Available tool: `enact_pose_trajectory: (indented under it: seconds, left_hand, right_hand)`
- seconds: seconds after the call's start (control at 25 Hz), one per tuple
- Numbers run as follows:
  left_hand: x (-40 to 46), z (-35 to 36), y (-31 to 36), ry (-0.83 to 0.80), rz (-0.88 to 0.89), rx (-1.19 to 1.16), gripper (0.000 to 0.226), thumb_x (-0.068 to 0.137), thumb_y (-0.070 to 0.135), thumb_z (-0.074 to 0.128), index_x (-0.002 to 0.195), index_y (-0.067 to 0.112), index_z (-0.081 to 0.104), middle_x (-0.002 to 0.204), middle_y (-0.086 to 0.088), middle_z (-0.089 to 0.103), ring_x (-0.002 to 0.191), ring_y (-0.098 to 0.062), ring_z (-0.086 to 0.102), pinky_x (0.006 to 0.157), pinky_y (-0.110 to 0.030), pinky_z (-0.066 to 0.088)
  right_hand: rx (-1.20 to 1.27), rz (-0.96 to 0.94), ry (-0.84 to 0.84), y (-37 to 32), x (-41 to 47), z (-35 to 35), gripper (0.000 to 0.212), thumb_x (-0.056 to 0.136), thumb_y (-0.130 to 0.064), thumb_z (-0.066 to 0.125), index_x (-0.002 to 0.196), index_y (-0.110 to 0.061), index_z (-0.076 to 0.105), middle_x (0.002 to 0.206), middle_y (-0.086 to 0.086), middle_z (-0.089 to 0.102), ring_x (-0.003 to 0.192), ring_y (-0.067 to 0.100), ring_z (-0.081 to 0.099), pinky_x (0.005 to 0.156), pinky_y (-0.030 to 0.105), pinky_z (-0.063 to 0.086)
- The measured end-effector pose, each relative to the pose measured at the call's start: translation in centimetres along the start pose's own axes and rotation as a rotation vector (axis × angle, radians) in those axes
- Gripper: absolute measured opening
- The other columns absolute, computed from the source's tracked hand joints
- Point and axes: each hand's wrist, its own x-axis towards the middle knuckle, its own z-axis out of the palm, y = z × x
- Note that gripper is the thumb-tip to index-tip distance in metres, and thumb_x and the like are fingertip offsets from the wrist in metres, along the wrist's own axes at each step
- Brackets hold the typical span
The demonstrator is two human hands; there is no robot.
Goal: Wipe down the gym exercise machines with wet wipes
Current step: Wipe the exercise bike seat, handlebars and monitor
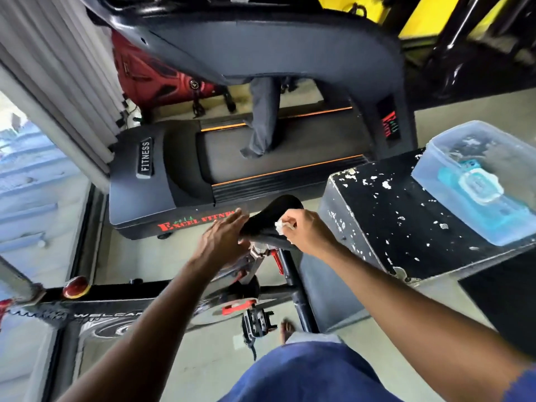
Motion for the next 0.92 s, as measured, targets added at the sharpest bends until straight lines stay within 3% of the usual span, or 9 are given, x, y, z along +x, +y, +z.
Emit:
enact_pose_trajectory:
  seconds: [0.08,0.24,0.44,0.6,0.72,0.8,0.92]
  left_hand:
    - [-2.4,-2.1,-2.5,0.105,-0.080,-0.023,0.066,0.095,0.031,0.069,0.156,0.025,0.045,0.167,-0.004,0.034,0.143,-0.034,0.047,0.113,-0.047,0.042]
    - [-9.3,-8.0,-8.6,0.292,-0.304,-0.016,0.063,0.096,0.038,0.067,0.155,0.027,0.047,0.167,-0.002,0.036,0.146,-0.029,0.045,0.117,-0.042,0.039]
    - [-19.7,-15.4,-13.7,0.525,-0.547,0.102,0.059,0.093,0.037,0.063,0.150,0.024,0.053,0.161,-0.003,0.045,0.142,-0.028,0.049,0.113,-0.041,0.042]
    - [-24.2,-17.8,-16.3,0.629,-0.595,0.208,0.056,0.090,0.042,0.050,0.143,0.026,0.055,0.153,-0.003,0.053,0.135,-0.029,0.052,0.112,-0.048,0.045]
    - [-24.5,-18.4,-19.5,0.622,-0.590,0.285,0.054,0.099,0.044,0.046,0.149,0.024,0.048,0.158,-0.006,0.048,0.147,-0.026,0.043,0.121,-0.058,0.033]
    - [-23.2,-18.9,-22.0,0.559,-0.634,0.320,0.066,0.103,0.052,0.034,0.158,0.017,0.041,0.166,-0.007,0.037,0.155,-0.023,0.031,0.127,-0.055,0.023]
    - [-20.8,-20.0,-25.7,0.521,-0.664,0.375,0.068,0.105,0.051,0.024,0.162,0.015,0.031,0.169,-0.007,0.025,0.158,-0.022,0.019,0.130,-0.047,0.009]
  right_hand:
    - [0.091,-0.077,-0.006,-3.6,0.5,0.8,0.003,0.091,-0.021,0.071,0.093,-0.019,0.071,0.088,-0.007,0.073,0.082,0.010,0.067,0.073,0.026,0.053]
    - [0.245,-0.256,-0.100,-13.1,2.4,3.8,0.008,0.090,-0.028,0.077,0.088,-0.023,0.070,0.073,-0.014,0.069,0.063,-0.006,0.062,0.058,0.009,0.040]
    - [0.425,-0.485,-0.272,-24.9,4.9,9.1,0.012,0.088,-0.023,0.079,0.098,-0.019,0.076,0.090,-0.010,0.076,0.081,0.002,0.070,0.073,0.020,0.051]
    - [0.510,-0.594,-0.362,-30.7,6.3,11.8,0.021,0.088,-0.049,0.074,0.097,-0.031,0.074,0.090,-0.012,0.077,0.084,0.000,0.073,0.078,0.026,0.058]
    - [0.525,-0.690,-0.395,-33.6,8.7,13.0,0.045,0.081,-0.066,0.066,0.104,-0.028,0.076,0.091,-0.014,0.077,0.085,-0.003,0.072,0.078,0.019,0.057]
    - [0.511,-0.736,-0.383,-35.0,11.2,13.8,0.045,0.082,-0.061,0.068,0.104,-0.024,0.078,0.090,-0.015,0.077,0.083,-0.010,0.069,0.074,0.011,0.053]
    - [0.525,-0.783,-0.337,-36.6,14.9,15.2,0.040,0.085,-0.053,0.071,0.104,-0.019,0.079,0.094,-0.010,0.077,0.085,-0.006,0.070,0.074,0.012,0.054]
